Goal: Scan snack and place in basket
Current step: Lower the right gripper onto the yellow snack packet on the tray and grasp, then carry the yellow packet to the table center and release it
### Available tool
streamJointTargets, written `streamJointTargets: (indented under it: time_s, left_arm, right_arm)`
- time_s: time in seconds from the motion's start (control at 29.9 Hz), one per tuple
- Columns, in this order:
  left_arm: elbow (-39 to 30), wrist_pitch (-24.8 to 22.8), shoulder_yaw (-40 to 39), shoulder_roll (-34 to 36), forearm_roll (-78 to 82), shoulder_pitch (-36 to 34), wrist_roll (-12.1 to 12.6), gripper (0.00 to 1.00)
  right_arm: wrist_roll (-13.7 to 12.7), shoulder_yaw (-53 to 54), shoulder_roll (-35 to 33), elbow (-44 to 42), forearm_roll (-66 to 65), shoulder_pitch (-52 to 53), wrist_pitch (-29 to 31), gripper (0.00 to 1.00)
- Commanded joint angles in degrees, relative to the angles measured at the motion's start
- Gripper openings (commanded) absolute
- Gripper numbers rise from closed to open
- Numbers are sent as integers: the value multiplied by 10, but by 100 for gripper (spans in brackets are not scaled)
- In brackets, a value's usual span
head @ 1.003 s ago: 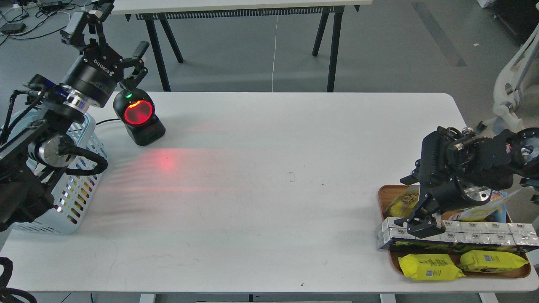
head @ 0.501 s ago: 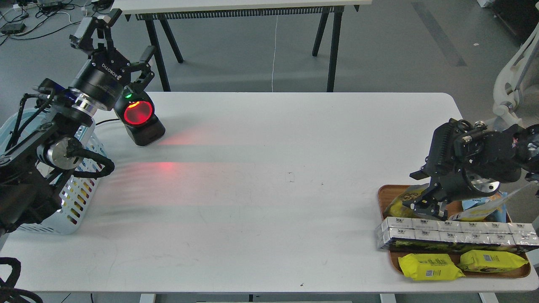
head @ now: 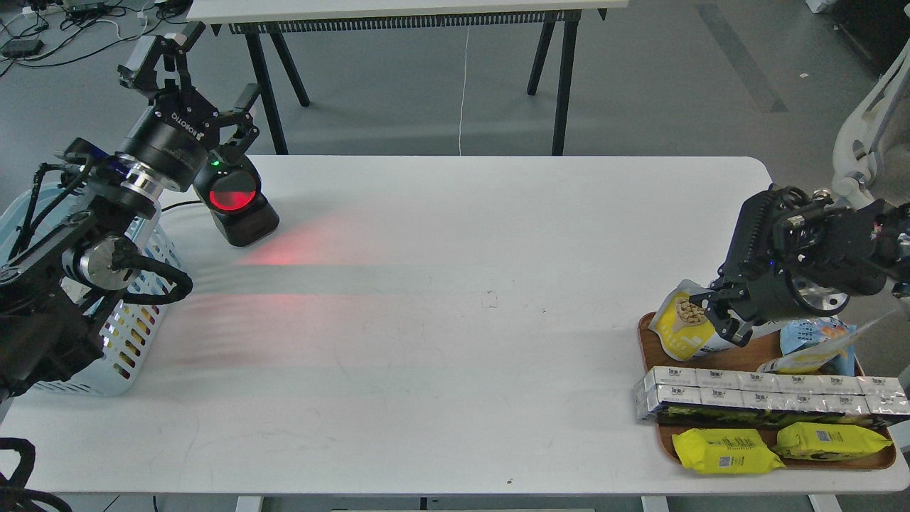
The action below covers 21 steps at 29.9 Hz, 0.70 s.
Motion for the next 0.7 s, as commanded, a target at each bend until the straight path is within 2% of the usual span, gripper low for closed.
streamJointTargets:
  time_s: [0.0, 0.33, 0.47, 0.67]
  left_arm:
    - [0, 0, 0, -1, -1, 0, 0, 100]
    - [0, 0, 0, -1, 0, -1, 0, 100]
    - [0, 0, 0, -2, 0, -1, 0, 100]
    - [2, 0, -1, -7, -1, -1, 0, 100]
  right_arm:
    - [1, 18, -11, 1, 0, -1, 0, 0]
    - [8, 117, 1, 18, 0, 0, 0, 0]
    - [9, 122, 56, 53, 0, 5, 0, 0]
    - [9, 122, 166, 43, 0, 15, 0, 0]
